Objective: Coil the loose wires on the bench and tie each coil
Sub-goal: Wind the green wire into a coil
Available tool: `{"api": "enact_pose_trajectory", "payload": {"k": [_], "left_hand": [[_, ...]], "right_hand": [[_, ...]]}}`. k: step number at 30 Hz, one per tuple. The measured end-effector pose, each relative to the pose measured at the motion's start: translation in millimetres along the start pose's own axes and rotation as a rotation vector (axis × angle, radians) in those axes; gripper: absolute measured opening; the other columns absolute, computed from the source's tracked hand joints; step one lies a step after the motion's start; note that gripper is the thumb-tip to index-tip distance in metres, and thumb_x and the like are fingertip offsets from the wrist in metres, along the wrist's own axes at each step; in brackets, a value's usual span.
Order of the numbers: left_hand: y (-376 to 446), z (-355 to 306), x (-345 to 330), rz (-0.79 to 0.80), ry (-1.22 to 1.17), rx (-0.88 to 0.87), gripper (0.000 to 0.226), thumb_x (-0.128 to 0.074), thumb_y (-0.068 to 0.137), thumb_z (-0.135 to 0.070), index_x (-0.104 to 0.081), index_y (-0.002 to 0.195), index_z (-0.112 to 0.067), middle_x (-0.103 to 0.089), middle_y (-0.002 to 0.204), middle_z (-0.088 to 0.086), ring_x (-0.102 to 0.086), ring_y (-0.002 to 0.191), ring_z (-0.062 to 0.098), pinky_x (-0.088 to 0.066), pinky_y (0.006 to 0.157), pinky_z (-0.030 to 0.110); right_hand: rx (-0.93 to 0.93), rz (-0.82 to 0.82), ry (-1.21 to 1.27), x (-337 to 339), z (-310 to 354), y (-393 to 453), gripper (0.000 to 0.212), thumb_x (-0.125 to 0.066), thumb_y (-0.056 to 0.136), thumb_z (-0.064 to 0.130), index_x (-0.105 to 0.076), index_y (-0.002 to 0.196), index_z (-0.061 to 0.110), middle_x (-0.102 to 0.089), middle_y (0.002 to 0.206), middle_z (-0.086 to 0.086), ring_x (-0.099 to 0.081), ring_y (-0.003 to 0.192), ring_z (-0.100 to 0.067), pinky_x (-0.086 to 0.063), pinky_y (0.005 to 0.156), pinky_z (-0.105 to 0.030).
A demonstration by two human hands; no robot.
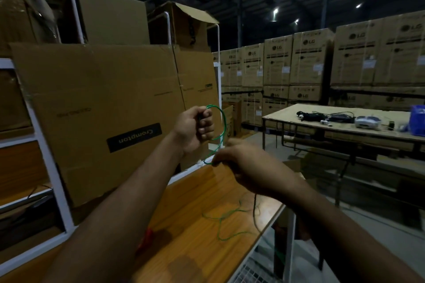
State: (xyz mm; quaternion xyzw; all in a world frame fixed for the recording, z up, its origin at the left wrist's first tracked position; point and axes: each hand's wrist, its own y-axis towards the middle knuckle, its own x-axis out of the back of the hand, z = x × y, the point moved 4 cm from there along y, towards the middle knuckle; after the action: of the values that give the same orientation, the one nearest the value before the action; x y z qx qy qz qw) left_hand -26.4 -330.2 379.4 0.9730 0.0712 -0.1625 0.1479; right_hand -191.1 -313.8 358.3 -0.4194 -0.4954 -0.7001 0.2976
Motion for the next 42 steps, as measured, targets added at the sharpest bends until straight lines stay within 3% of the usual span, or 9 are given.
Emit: {"api": "enact_pose_trajectory", "payload": {"k": [6,9,19,24,29,32,35,39,42], "left_hand": [[-16,1,-8,0.032,0.174,-0.006,0.031,-0.03,0.104,-0.026,-0.051,0.086,-0.013,-0.048,0.069,0.003,-0.043,0.057,0.012,-0.039,0.053,0.022],[-17,1,-10,0.073,0.106,0.039,0.034,-0.03,0.103,-0.027,-0.051,0.079,-0.014,-0.043,0.06,-0.001,-0.033,0.047,0.008,-0.025,0.045,0.02],[-18,-1,3,0.146,-0.012,0.148,0.036,-0.037,0.1,-0.036,-0.038,0.067,-0.022,-0.027,0.05,-0.008,-0.021,0.041,0.008,-0.012,0.04,0.022],[-14,-9,13,0.045,-0.171,0.057,0.039,-0.031,0.104,-0.031,-0.033,0.066,-0.023,-0.026,0.046,-0.009,-0.011,0.043,0.009,-0.015,0.034,0.019],[-9,-25,35,-0.025,-0.236,-0.02,0.039,-0.028,0.105,-0.03,-0.033,0.068,-0.023,-0.026,0.045,-0.008,-0.008,0.047,0.01,-0.012,0.037,0.02],[-5,-28,43,-0.037,-0.244,-0.017,0.039,-0.028,0.105,-0.03,-0.034,0.067,-0.023,-0.027,0.045,-0.008,-0.007,0.048,0.009,-0.009,0.04,0.02],[-2,-27,44,-0.032,-0.264,-0.027,0.042,-0.029,0.105,-0.03,-0.037,0.064,-0.022,-0.027,0.046,-0.008,-0.007,0.049,0.009,-0.009,0.04,0.02],[2,-25,42,-0.018,-0.266,-0.038,0.043,-0.029,0.105,-0.03,-0.038,0.064,-0.022,-0.027,0.046,-0.008,-0.012,0.042,0.008,-0.013,0.037,0.019],[5,-23,43,-0.03,-0.233,-0.05,0.04,-0.029,0.105,-0.03,-0.035,0.067,-0.023,-0.026,0.047,-0.008,-0.021,0.037,0.007,-0.013,0.037,0.02]], "right_hand": [[0.208,-0.565,0.027,40,-13,23,0.013,-0.065,0.09,0.015,-0.072,0.101,0.012,-0.073,0.095,-0.002,-0.067,0.081,-0.005,-0.058,0.072,-0.019],[0.075,-0.652,0.05,44,-32,43,0.009,-0.067,0.091,0.021,-0.069,0.096,0.013,-0.069,0.088,0.0,-0.062,0.076,-0.007,-0.053,0.062,-0.023],[-0.258,-0.177,0.964,6,-62,70,0.021,-0.046,0.104,0.034,-0.055,0.103,0.016,-0.061,0.065,0.001,-0.047,0.052,-0.015,-0.034,0.045,-0.024],[-0.331,0.075,1.183,-11,-76,57,0.023,-0.056,0.098,0.029,-0.059,0.109,0.009,-0.068,0.094,-0.007,-0.045,0.046,-0.003,-0.038,0.044,-0.017],[-0.082,0.386,1.439,-44,-109,26,0.03,-0.057,0.093,0.007,-0.056,0.123,0.007,-0.06,0.107,-0.009,-0.05,0.072,-0.012,-0.046,0.064,-0.023],[-0.126,0.308,1.547,-60,-122,17,0.036,-0.051,0.091,-0.005,-0.059,0.125,0.003,-0.061,0.106,-0.011,-0.058,0.085,-0.018,-0.051,0.08,-0.031],[-0.303,0.069,1.363,-75,-133,15,0.025,-0.051,0.095,-0.002,-0.065,0.115,0.002,-0.066,0.101,-0.013,-0.065,0.086,-0.021,-0.057,0.08,-0.031],[-0.421,-0.171,0.422,-91,-122,16,0.019,-0.057,0.098,0.034,-0.067,0.087,0.021,-0.067,0.074,0.002,-0.062,0.063,-0.008,-0.053,0.061,-0.031],[-0.353,-0.376,0.202,-92,-93,19,0.016,-0.056,0.099,0.036,-0.066,0.087,0.03,-0.061,0.067,0.011,-0.057,0.061,0.0,-0.045,0.057,-0.023]]}}
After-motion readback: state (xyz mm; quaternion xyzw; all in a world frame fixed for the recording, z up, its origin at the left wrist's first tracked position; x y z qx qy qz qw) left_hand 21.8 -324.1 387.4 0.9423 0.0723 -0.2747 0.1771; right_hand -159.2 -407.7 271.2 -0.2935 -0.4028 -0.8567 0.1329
